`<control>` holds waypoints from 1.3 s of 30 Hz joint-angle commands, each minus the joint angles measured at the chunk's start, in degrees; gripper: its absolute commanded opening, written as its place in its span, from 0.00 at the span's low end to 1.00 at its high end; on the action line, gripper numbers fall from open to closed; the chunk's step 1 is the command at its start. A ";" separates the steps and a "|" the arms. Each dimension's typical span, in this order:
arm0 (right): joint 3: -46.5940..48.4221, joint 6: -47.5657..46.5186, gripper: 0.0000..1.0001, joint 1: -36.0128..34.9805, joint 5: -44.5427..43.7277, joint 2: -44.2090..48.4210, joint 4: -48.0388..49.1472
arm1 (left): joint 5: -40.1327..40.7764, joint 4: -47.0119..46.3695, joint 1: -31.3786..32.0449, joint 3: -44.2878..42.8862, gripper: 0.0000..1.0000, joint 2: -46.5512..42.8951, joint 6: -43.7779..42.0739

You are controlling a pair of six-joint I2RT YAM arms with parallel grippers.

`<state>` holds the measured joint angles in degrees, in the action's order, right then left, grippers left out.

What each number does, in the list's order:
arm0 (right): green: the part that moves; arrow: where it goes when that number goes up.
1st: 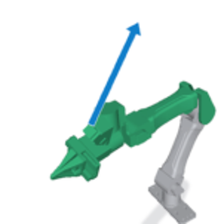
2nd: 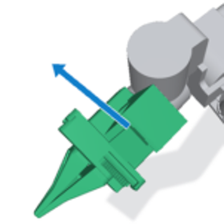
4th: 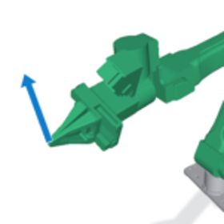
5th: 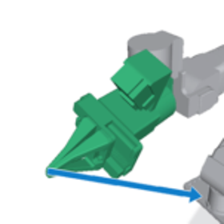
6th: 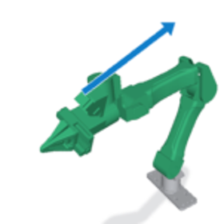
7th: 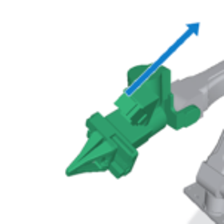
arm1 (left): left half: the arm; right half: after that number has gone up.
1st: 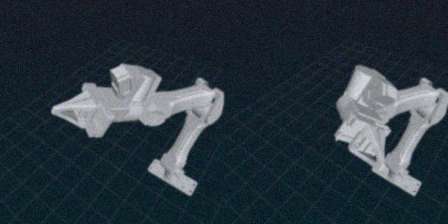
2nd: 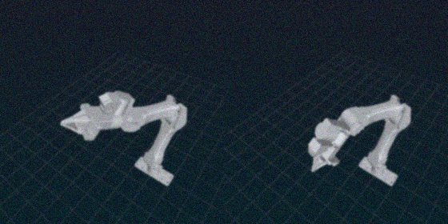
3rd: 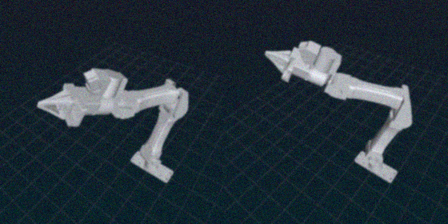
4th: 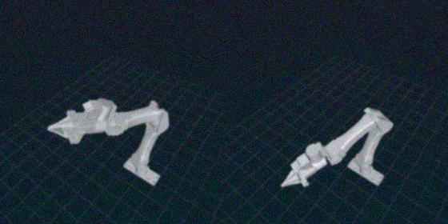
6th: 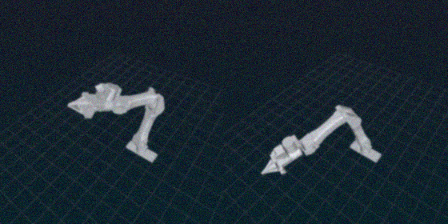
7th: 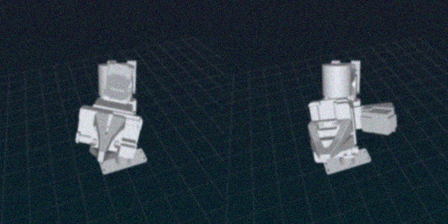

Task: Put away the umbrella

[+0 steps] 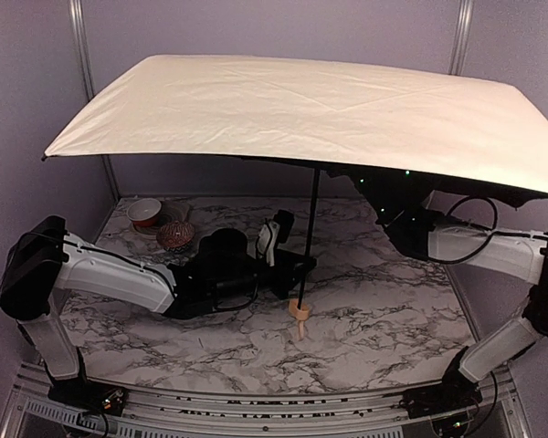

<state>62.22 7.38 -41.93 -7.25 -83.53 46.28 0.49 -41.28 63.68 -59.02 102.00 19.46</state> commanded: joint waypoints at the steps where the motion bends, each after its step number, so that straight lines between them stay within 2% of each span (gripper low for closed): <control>1: 0.18 -0.25 0.51 1.46 13.12 3.68 -4.09 | -8.21 -11.15 -0.44 1.79 0.00 -4.86 0.61; 12: -1.47 4.27 0.57 2.74 30.36 8.04 -10.33 | -20.79 -18.10 0.58 5.61 0.00 -6.41 1.60; 21: -2.46 6.98 0.35 3.56 40.15 10.83 -12.27 | -27.10 -20.08 2.10 8.37 0.00 -8.22 1.05; 26: -4.27 8.33 0.28 4.35 44.18 11.69 -11.42 | -28.62 -22.68 2.24 10.42 0.00 -8.43 0.18; 28: -4.80 8.62 0.29 4.68 46.24 11.84 -10.59 | -29.65 -24.58 2.24 10.74 0.00 -7.91 0.34; 35: -5.49 7.19 0.42 5.66 53.70 11.38 -10.55 | -31.29 -29.41 2.24 11.36 0.00 -6.23 -2.31; 39: -5.74 7.71 0.39 6.07 55.28 11.49 -10.99 | -30.53 -29.55 2.24 10.71 0.00 -5.49 -3.61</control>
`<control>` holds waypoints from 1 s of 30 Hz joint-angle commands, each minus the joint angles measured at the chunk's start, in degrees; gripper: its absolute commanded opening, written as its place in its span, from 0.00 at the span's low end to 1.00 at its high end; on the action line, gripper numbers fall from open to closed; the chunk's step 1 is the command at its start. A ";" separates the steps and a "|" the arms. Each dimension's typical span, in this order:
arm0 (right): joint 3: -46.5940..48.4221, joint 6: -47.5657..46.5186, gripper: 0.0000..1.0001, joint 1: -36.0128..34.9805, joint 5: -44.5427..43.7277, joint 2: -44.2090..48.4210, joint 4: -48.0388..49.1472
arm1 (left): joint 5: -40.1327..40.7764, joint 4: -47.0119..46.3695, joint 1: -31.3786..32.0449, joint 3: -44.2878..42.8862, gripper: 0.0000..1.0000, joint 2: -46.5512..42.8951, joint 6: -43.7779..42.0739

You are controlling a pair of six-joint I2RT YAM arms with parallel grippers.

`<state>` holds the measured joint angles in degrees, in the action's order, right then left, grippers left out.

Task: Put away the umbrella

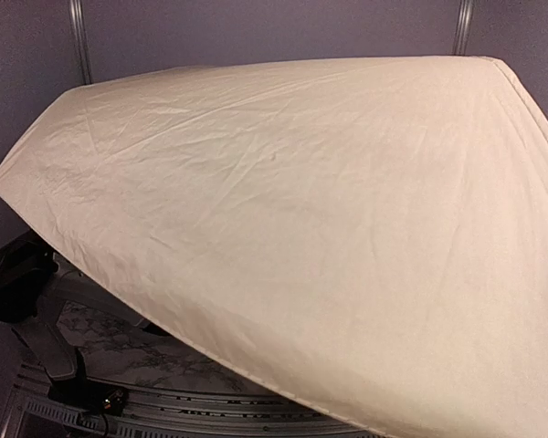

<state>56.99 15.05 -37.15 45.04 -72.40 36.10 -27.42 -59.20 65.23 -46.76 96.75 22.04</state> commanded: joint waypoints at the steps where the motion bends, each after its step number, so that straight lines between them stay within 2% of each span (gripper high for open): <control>1: -0.67 0.24 0.36 1.29 3.04 0.51 -0.52 | -2.33 -11.49 0.69 -1.69 0.00 -0.12 -6.26; 3: -1.20 1.43 0.28 1.28 3.05 0.75 0.98 | -1.69 -11.46 0.69 -1.75 0.00 0.10 -6.39; 8: -1.87 6.10 0.20 1.29 3.96 0.03 6.22 | -0.12 -9.74 0.69 -1.76 0.00 0.25 -6.97; 12: -2.88 8.27 0.02 1.29 3.88 -0.33 9.13 | 0.44 -9.15 0.69 -1.62 0.00 0.38 -7.31; 13: -2.94 8.50 0.00 1.29 3.78 -0.38 9.31 | 0.39 -8.96 0.69 -1.70 0.00 0.41 -7.42; 18: -2.90 10.74 0.00 1.29 2.48 -0.89 10.26 | 1.47 -7.33 0.60 -2.91 0.00 1.11 -6.84; 19: -2.89 11.26 0.00 1.29 1.84 -0.85 10.38 | 3.35 -6.73 0.52 -3.16 0.04 1.12 -6.68; 21: -3.14 12.66 0.00 1.29 0.70 -0.75 11.42 | 6.83 -5.45 0.35 -3.52 0.35 1.12 -6.49; 22: -3.32 13.27 0.00 1.29 0.29 -0.66 11.72 | 8.81 -4.62 0.19 -3.82 0.41 1.17 -6.54; 24: -3.81 13.99 0.00 1.26 -0.37 -0.47 12.55 | 12.34 -2.39 -0.05 -5.02 0.46 1.33 -6.94; 26: -4.14 14.02 0.00 1.27 -0.99 -0.21 12.69 | 13.88 0.16 -0.26 -6.46 0.46 1.70 -7.45; 29: -4.30 13.52 0.00 1.29 -1.75 0.23 12.23 | 13.36 1.76 -0.28 -7.80 0.33 2.54 -7.14; 30: -4.33 13.56 0.00 1.24 -1.80 0.26 12.26 | 13.17 2.09 -0.32 -8.19 0.33 2.83 -7.03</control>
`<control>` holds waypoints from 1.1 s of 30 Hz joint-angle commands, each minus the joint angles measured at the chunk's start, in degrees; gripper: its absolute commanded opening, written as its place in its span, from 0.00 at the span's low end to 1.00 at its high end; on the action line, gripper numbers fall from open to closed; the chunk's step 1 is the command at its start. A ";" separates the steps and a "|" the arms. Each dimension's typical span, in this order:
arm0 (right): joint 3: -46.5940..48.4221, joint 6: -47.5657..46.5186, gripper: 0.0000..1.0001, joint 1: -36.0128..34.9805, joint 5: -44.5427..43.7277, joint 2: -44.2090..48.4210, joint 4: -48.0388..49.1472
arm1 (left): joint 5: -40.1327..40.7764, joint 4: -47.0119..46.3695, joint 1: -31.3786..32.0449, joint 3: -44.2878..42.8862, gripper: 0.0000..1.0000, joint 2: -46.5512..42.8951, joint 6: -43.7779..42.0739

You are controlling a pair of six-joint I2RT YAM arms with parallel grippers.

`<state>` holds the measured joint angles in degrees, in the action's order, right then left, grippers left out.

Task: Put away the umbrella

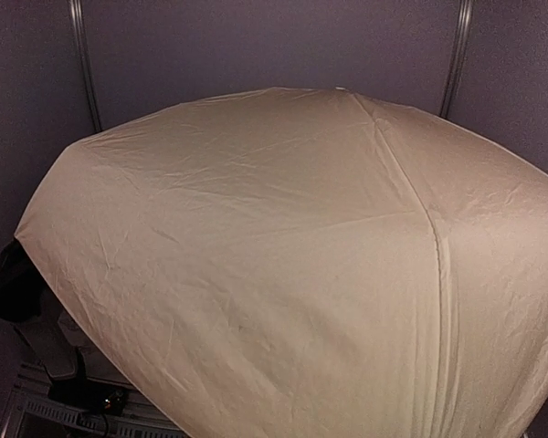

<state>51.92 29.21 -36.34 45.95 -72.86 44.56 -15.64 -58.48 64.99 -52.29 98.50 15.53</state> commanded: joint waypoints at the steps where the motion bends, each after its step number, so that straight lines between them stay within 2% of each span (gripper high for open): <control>1: 0.80 -0.49 0.00 0.47 -2.65 0.75 3.95 | 1.19 1.85 -0.02 -3.03 0.35 1.49 -0.49; 5: 0.50 0.52 0.00 0.48 -2.97 0.87 5.33 | 2.53 3.05 -0.20 -4.81 0.36 3.12 -0.30; 6: 0.44 0.68 0.00 0.48 -2.98 1.00 5.53 | 2.60 3.10 -0.21 -5.10 0.32 3.37 -0.22; 7: 0.46 0.83 0.00 0.48 -3.03 1.09 5.73 | 2.62 3.11 -0.23 -5.34 0.25 3.59 -0.09; 9: 0.45 0.78 0.00 0.47 -3.29 1.36 5.66 | 2.64 3.11 -0.29 -5.61 0.00 3.80 0.43; 14: 0.45 0.74 0.01 0.48 -3.92 1.29 5.68 | 1.49 2.67 -0.28 -5.54 0.00 2.83 1.83; 16: 0.02 1.98 0.14 0.48 -4.91 0.64 8.04 | 0.70 1.21 -0.23 -5.48 0.00 2.59 1.98; 17: -0.20 2.75 0.25 0.59 -5.69 0.24 10.02 | 0.78 0.39 -0.17 -5.37 0.00 2.50 1.88; 20: 0.49 2.94 0.38 0.57 -7.88 -0.62 12.84 | 2.09 -1.74 -0.04 -4.84 0.00 2.66 1.55; 27: 1.80 3.97 0.42 0.55 -12.97 -1.72 16.56 | 3.34 -3.03 0.05 -4.55 0.00 2.93 1.05; 33: 1.72 6.56 0.51 0.57 -16.68 -3.58 21.15 | 2.59 -3.04 0.30 -4.48 0.00 3.11 0.81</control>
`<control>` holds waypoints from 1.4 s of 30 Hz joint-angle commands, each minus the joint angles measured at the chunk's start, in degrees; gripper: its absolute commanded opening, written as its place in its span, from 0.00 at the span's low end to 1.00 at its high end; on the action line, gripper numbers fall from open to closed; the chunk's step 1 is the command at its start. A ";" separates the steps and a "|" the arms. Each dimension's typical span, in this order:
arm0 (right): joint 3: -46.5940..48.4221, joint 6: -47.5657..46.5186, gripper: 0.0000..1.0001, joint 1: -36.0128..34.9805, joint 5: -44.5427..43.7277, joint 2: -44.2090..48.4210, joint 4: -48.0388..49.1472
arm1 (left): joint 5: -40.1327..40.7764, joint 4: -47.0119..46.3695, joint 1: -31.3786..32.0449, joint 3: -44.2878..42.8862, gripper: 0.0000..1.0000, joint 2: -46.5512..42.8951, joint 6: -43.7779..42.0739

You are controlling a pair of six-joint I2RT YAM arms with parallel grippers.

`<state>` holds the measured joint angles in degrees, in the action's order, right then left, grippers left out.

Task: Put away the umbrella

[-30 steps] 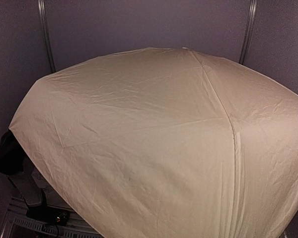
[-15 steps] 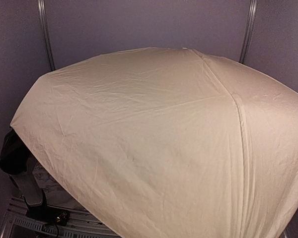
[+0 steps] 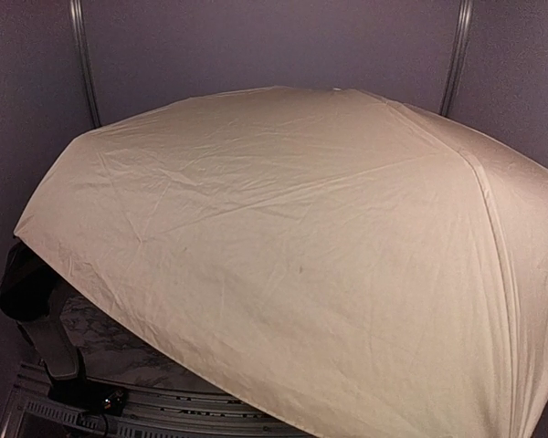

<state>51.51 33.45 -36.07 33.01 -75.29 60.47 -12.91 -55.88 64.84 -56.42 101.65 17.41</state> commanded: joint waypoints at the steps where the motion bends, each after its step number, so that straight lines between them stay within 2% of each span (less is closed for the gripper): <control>1: 2.42 2.58 0.53 0.30 -3.97 -1.57 5.61 | -0.26 -5.65 0.51 -0.42 0.00 0.00 -1.08; 9: 4.75 4.69 0.55 0.30 -3.95 -4.35 9.00 | -1.23 -5.73 0.64 -0.53 0.00 -0.04 -1.24; 16: 5.05 4.09 0.47 0.30 -4.95 -4.69 9.67 | -1.41 -5.73 0.64 -0.62 0.00 -0.04 -1.26; 21: 5.86 3.96 0.31 0.30 -4.40 -5.20 9.60 | -1.49 -5.64 0.64 -0.63 0.00 -0.04 -1.24; 25: 6.22 3.92 0.14 0.31 -3.81 -5.37 9.40 | -1.60 -5.64 0.64 -0.62 0.00 -0.04 -1.25; 31: 6.94 4.52 0.00 0.30 -2.33 -5.83 8.48 | -1.51 -5.65 0.64 -0.35 0.00 -0.37 -1.37; 36: 6.77 5.63 0.00 0.36 -2.40 -6.22 8.19 | -1.57 -5.71 0.64 -0.27 0.00 -0.82 -1.55; 37: 6.79 6.04 0.04 0.38 -2.54 -6.25 7.95 | -1.65 -5.61 0.64 -0.27 0.00 -0.95 -1.58; 39: 6.90 6.33 0.21 0.39 -2.51 -6.34 7.74 | -1.60 -5.60 0.64 -0.18 0.00 -1.09 -1.68; 40: 6.90 6.40 0.26 0.39 -2.38 -6.36 7.84 | -1.62 -5.66 0.64 -0.13 0.00 -1.10 -1.73; 42: 6.51 6.61 0.28 0.39 -2.35 -6.21 8.44 | -1.52 -5.73 0.64 -0.05 0.00 -1.16 -1.76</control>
<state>55.79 39.46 -36.21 30.98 -80.95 68.31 -12.99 -56.69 64.97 -56.40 101.71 17.54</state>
